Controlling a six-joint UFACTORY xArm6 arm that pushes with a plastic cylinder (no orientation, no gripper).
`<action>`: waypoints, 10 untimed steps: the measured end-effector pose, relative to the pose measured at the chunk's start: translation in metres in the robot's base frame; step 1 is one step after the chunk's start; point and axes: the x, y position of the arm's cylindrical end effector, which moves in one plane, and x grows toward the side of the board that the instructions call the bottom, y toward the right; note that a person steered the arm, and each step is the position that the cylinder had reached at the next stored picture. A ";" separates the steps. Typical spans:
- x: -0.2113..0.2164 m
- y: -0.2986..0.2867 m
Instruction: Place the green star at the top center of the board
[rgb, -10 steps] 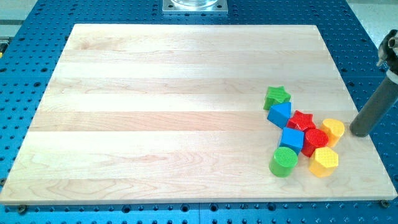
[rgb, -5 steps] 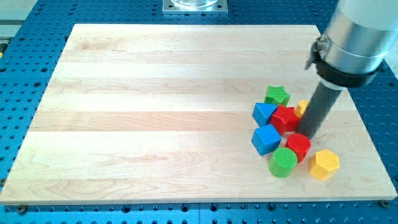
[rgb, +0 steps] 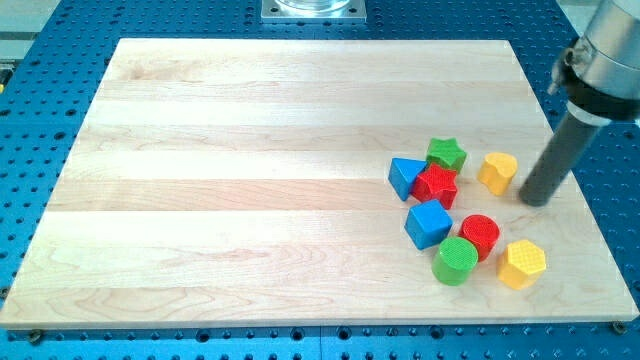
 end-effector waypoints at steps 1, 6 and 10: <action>-0.009 -0.086; -0.140 -0.189; -0.134 -0.129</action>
